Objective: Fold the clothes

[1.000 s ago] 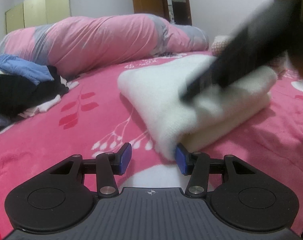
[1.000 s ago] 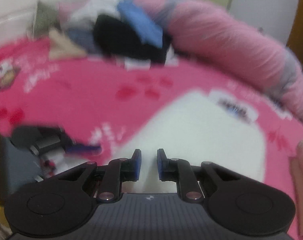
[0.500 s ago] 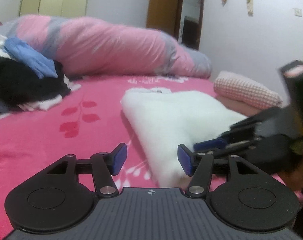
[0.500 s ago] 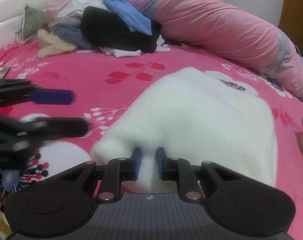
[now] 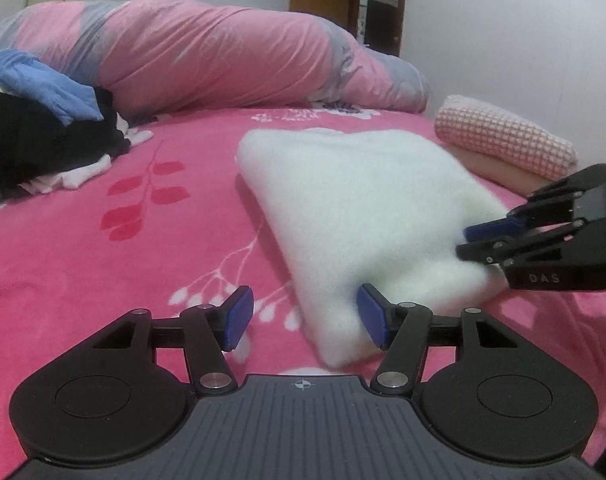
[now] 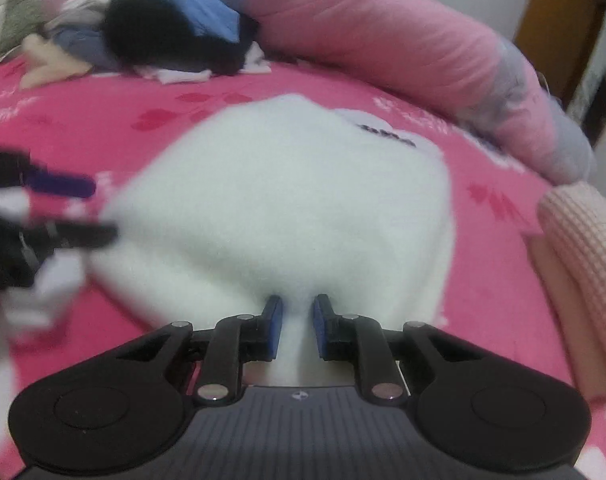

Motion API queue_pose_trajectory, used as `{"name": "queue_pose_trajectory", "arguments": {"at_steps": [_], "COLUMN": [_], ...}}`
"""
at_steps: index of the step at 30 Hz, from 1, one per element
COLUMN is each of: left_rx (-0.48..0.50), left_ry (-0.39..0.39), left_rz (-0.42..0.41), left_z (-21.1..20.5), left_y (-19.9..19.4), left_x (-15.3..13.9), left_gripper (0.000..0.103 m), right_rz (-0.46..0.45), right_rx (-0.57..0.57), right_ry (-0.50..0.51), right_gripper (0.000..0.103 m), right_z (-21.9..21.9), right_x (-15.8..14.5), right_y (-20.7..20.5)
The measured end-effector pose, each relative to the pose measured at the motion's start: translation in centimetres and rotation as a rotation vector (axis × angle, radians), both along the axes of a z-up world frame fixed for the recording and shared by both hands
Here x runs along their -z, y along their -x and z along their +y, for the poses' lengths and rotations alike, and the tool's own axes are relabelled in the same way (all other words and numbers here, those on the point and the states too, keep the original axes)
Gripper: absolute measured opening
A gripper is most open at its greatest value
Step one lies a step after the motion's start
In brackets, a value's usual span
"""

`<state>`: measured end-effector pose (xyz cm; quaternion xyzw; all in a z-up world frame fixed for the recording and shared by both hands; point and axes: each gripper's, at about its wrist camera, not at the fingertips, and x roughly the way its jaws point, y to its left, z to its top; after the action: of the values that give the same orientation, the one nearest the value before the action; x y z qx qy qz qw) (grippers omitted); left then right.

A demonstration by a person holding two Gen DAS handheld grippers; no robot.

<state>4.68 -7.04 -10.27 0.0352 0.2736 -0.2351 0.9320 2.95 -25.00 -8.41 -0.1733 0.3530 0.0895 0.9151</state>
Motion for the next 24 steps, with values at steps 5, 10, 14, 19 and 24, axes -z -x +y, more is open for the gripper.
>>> {"name": "queue_pose_trajectory", "arguments": {"at_steps": [5, 10, 14, 19, 24], "left_rx": [-0.014, -0.018, -0.017, -0.015, 0.001], "left_ry": [-0.001, -0.008, -0.017, -0.040, -0.053], "left_rz": [0.007, -0.001, -0.008, -0.031, -0.061], "left_z": [0.2, 0.0, -0.2, -0.2, -0.1], "left_y": [-0.1, 0.2, 0.4, 0.7, 1.0], "left_x": [-0.1, -0.1, -0.2, -0.3, -0.5], "left_gripper": [0.060, 0.060, 0.060, 0.060, 0.060], "right_rz": [0.002, -0.052, -0.036, -0.068, -0.111], "right_rx": [0.021, 0.115, 0.121, 0.201, 0.257], "right_ry": [0.044, 0.048, -0.030, -0.255, -0.417], "right_gripper": [0.017, 0.017, 0.019, 0.023, 0.044], "right_z": [1.1, -0.9, -3.5, -5.6, -6.8], "right_x": [-2.8, -3.9, -0.8, -2.7, -2.6], "right_y": [0.5, 0.5, 0.0, 2.0, 5.6]}}
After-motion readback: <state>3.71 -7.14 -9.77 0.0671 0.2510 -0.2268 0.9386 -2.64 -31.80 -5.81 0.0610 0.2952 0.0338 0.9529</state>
